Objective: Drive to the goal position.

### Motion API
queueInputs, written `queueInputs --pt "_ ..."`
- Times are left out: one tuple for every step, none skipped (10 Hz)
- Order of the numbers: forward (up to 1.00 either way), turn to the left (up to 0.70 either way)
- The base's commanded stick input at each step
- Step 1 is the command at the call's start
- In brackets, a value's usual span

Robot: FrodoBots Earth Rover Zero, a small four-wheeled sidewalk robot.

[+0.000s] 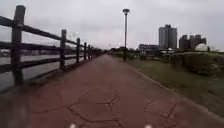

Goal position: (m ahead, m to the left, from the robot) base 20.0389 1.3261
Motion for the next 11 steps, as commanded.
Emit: queueInputs --pt "1.0 0.0" --pt "1.0 0.0" --pt "1.0 -0.33" --pt "1.0 -0.4" --pt "1.0 -0.26" --pt "1.0 0.0" --pt "1.0 0.0" --pt "1.0 0.0" --pt "1.0 0.0" --pt "1.0 0.0" --pt "1.0 0.0"
